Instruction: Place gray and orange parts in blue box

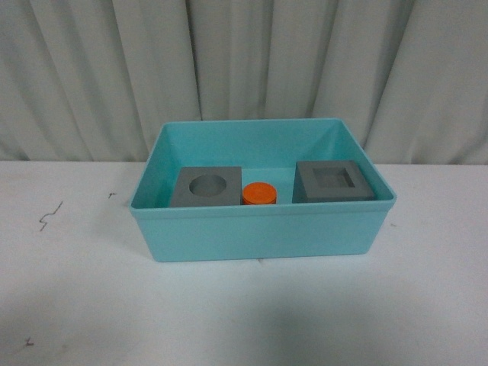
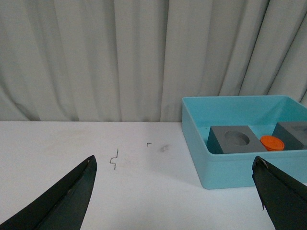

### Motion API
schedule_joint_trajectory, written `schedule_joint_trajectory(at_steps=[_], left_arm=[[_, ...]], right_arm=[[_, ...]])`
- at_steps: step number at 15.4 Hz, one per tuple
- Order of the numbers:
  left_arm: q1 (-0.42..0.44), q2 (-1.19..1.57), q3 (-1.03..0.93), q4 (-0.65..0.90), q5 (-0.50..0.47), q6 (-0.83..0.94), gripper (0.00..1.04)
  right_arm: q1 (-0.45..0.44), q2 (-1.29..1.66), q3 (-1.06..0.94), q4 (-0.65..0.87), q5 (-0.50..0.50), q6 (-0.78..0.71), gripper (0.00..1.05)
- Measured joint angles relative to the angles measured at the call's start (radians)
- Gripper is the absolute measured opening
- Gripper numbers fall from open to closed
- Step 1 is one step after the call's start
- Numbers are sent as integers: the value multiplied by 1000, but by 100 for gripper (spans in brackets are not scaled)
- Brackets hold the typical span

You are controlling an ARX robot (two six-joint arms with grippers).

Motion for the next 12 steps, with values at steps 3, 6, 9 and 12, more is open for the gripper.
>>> schedule_joint_trajectory(at_steps=[3, 6, 9, 12], left_arm=[[0, 0, 0, 0, 0, 0, 98], [0, 0, 0, 1, -1, 0, 98], [0, 0, 0, 0, 0, 0, 98], [0, 0, 0, 0, 0, 0, 98]], right_arm=[[0, -63, 0, -72, 0, 0, 2], [0, -217, 0, -236, -2, 0, 2], [0, -218, 0, -228, -2, 0, 23], [0, -218, 0, -228, -2, 0, 46]])
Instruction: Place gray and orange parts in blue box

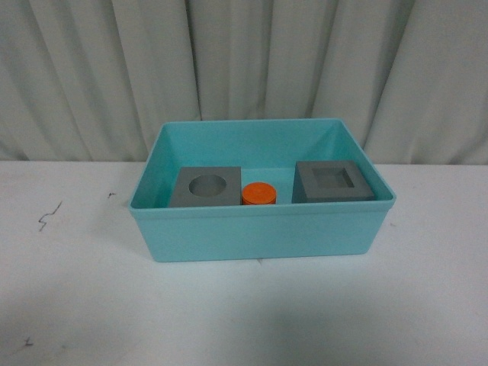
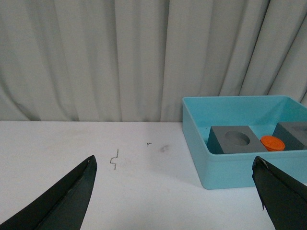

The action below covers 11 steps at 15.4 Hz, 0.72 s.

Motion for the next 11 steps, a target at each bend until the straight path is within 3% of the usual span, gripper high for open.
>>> schedule_joint_trajectory(at_steps=[2, 4, 11], left_arm=[[0, 0, 0, 0, 0, 0, 98], [0, 0, 0, 0, 0, 0, 98], [0, 0, 0, 0, 0, 0, 98]], right_arm=[[0, 0, 0, 0, 0, 0, 63], [0, 0, 0, 0, 0, 0, 72], [0, 0, 0, 0, 0, 0, 94]])
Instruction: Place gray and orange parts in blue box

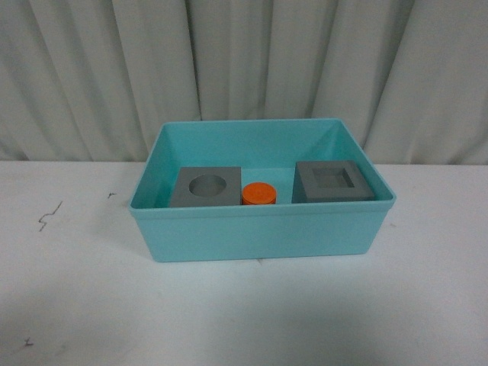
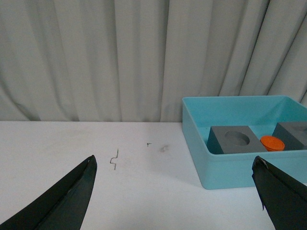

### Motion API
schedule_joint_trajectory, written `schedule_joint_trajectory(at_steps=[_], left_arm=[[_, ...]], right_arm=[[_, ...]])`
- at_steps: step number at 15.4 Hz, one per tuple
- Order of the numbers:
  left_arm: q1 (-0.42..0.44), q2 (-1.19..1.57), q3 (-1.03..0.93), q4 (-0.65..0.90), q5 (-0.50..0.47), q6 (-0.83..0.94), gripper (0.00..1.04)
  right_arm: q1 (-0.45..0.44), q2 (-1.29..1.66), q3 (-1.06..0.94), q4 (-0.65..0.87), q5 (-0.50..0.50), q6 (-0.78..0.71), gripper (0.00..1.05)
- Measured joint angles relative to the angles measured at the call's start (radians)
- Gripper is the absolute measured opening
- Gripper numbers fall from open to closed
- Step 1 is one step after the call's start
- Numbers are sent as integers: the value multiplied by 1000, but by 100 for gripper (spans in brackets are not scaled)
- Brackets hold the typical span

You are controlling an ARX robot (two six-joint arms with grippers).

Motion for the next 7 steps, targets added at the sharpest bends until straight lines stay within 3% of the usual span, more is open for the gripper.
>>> schedule_joint_trajectory(at_steps=[2, 7], left_arm=[[0, 0, 0, 0, 0, 0, 98], [0, 0, 0, 0, 0, 0, 98]], right_arm=[[0, 0, 0, 0, 0, 0, 99], [0, 0, 0, 0, 0, 0, 98]])
